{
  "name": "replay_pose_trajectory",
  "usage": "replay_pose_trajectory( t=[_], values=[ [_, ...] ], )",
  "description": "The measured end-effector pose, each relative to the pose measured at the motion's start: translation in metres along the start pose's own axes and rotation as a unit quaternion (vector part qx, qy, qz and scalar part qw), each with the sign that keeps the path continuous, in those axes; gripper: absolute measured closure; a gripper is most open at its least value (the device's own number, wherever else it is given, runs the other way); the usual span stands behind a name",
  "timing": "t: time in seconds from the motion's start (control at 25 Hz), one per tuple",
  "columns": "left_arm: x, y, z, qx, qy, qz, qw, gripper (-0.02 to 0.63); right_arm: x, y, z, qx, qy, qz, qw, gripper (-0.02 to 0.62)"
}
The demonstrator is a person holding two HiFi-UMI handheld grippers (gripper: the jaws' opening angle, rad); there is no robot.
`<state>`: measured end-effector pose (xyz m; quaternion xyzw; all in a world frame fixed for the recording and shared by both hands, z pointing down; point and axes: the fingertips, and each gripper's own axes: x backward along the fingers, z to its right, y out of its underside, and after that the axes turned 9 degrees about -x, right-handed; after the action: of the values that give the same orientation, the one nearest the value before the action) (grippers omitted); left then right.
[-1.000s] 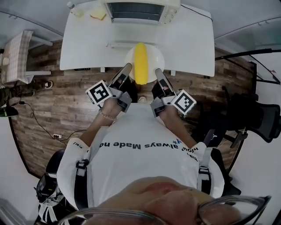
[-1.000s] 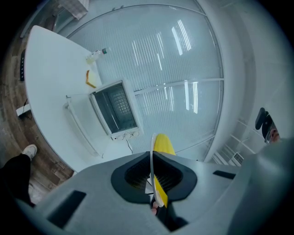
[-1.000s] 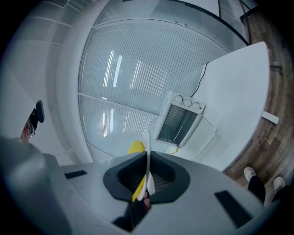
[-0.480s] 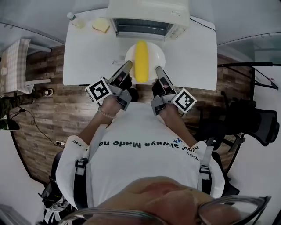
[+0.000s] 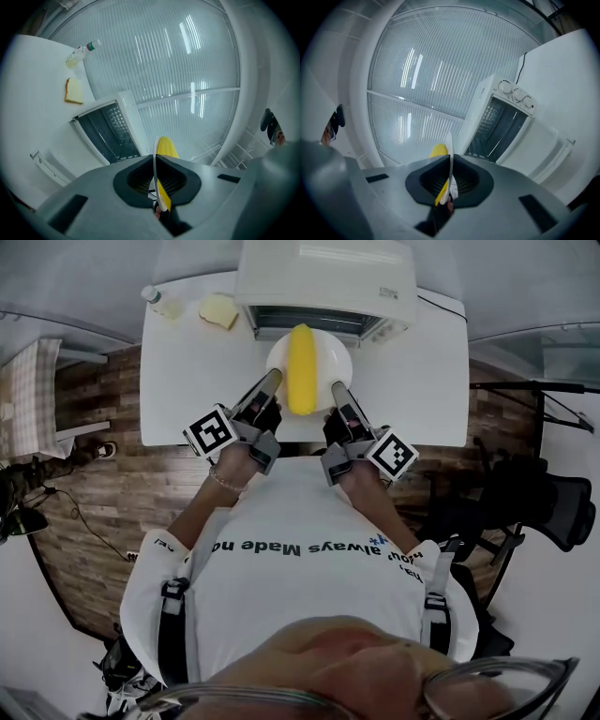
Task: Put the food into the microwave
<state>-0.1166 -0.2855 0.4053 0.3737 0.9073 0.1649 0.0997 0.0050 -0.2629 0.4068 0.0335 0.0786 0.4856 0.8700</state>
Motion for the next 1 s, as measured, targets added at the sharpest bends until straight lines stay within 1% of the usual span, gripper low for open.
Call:
replay_pose_trajectory(
  t=[0.08,0.2,0.24,0.36,0.4,0.56,0.88,1.0],
  values=[
    [-0.004,-0.005,-0.003,0.005,0.001,0.001,1.0000,0.588,-0.007,-0.001,0.002,-0.001,0.004,0.000,1.000,0.572],
    [-0.008,-0.010,-0.013,-0.021,-0.006,-0.008,0.9997,0.588,-0.014,-0.006,0.004,0.000,0.007,0.000,1.000,0.572],
    [-0.010,-0.011,-0.014,-0.022,-0.008,-0.008,0.9997,0.588,-0.016,-0.007,0.005,-0.001,0.008,-0.001,1.000,0.573],
    [-0.016,-0.012,-0.009,0.011,-0.002,0.002,0.9999,0.588,-0.019,-0.012,0.006,0.000,0.009,-0.002,1.000,0.572],
    [-0.018,-0.012,-0.008,0.016,0.000,0.005,0.9999,0.588,-0.019,-0.013,0.006,0.000,0.008,-0.002,1.000,0.572],
    [-0.025,-0.011,-0.011,-0.016,-0.010,0.000,0.9998,0.588,-0.019,-0.022,0.007,-0.003,0.007,-0.004,1.000,0.572],
    [-0.057,0.011,0.006,-0.016,-0.015,0.010,0.9997,0.589,-0.003,-0.064,0.008,-0.001,-0.001,-0.012,1.000,0.572],
    [-0.067,0.015,0.011,-0.006,-0.010,0.014,0.9998,0.588,-0.001,-0.073,0.009,-0.004,0.000,-0.012,1.000,0.572]
  ],
)
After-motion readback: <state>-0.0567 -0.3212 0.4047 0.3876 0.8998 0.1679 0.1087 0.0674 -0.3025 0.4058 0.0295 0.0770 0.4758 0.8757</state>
